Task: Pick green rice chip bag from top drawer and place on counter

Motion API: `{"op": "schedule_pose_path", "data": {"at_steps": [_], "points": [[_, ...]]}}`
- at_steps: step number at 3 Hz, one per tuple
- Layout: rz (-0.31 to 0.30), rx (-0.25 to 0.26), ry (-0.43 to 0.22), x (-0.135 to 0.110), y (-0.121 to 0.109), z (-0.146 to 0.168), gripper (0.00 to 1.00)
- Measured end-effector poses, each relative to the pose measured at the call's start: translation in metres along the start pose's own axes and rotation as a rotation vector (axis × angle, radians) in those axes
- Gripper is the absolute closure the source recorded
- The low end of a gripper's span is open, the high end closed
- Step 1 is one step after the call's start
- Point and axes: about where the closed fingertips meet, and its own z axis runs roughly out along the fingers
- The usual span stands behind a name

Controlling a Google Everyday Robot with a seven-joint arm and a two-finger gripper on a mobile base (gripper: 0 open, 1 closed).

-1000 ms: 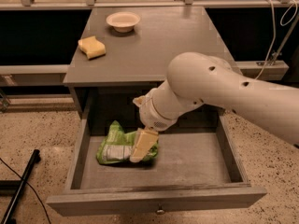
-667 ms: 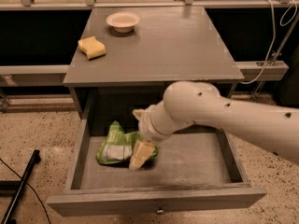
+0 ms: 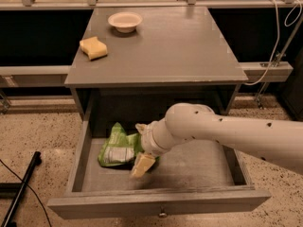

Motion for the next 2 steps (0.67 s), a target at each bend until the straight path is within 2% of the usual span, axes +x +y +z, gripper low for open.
{"op": "schedule_pose_path", "data": {"at_steps": [1, 2], "points": [[0.033, -0.015, -0.038, 0.0048, -0.0018, 0.0129, 0.14], [0.021, -0.027, -0.075, -0.0028, -0.0047, 0.0193, 0.38]]}}
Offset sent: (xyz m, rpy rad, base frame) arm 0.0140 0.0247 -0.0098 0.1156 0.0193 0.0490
